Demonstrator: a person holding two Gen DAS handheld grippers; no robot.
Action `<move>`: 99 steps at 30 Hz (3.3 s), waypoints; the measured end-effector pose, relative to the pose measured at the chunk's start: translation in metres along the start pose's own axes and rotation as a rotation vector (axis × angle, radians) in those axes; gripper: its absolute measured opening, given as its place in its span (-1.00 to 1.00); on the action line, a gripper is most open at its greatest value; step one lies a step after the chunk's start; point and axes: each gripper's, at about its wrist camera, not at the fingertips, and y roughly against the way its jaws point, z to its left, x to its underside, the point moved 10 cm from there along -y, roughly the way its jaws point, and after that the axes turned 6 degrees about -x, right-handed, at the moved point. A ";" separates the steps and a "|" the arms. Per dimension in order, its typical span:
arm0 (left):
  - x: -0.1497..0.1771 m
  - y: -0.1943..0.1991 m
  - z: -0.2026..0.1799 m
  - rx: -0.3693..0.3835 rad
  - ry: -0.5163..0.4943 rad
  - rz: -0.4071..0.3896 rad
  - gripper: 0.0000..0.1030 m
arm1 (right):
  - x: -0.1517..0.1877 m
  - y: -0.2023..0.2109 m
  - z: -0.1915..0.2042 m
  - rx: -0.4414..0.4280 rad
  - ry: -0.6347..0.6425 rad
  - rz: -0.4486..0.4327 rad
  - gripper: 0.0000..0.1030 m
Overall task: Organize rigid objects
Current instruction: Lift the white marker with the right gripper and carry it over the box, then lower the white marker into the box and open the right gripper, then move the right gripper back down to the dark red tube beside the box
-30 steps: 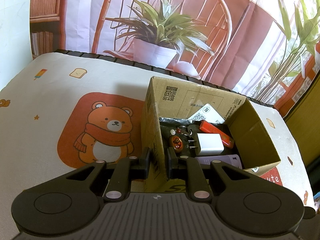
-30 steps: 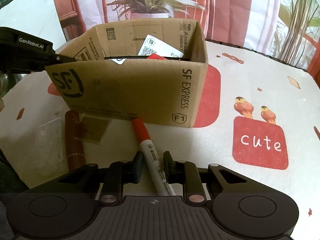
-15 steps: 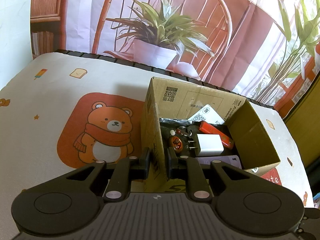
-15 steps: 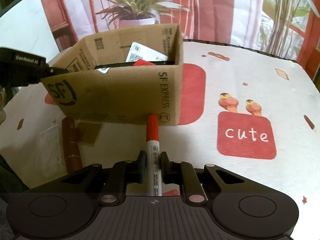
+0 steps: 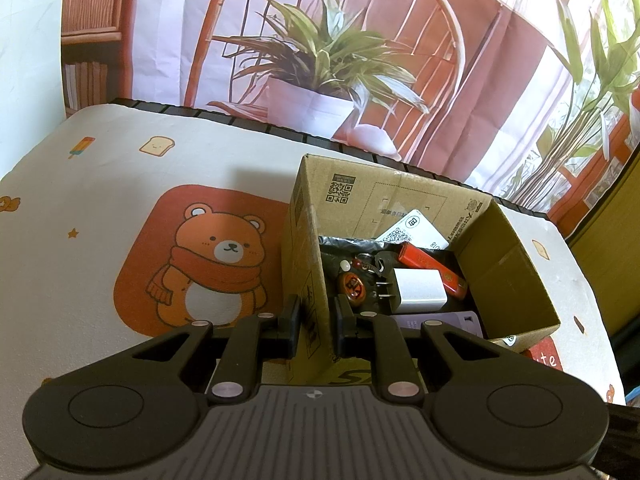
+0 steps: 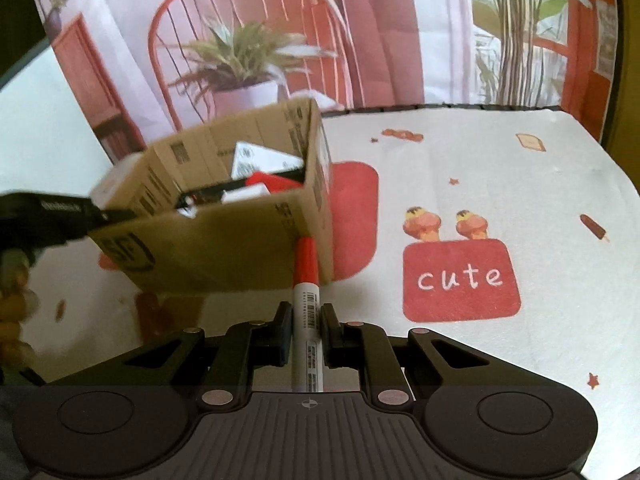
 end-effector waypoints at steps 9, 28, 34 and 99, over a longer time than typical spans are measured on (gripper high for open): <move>0.000 0.000 0.000 0.001 0.000 0.001 -0.64 | -0.023 0.020 0.032 -0.094 0.059 -0.054 -0.73; 0.000 -0.002 0.002 0.008 -0.001 0.007 -0.64 | -0.129 -0.027 0.094 -0.226 0.290 -0.181 -0.74; -0.001 -0.003 0.003 0.018 -0.002 0.013 -0.63 | -0.138 -0.072 0.100 -0.200 0.329 -0.178 -0.74; -0.002 -0.003 0.005 0.006 0.011 0.011 -0.64 | -0.024 -0.014 0.078 -0.082 0.309 -0.199 0.08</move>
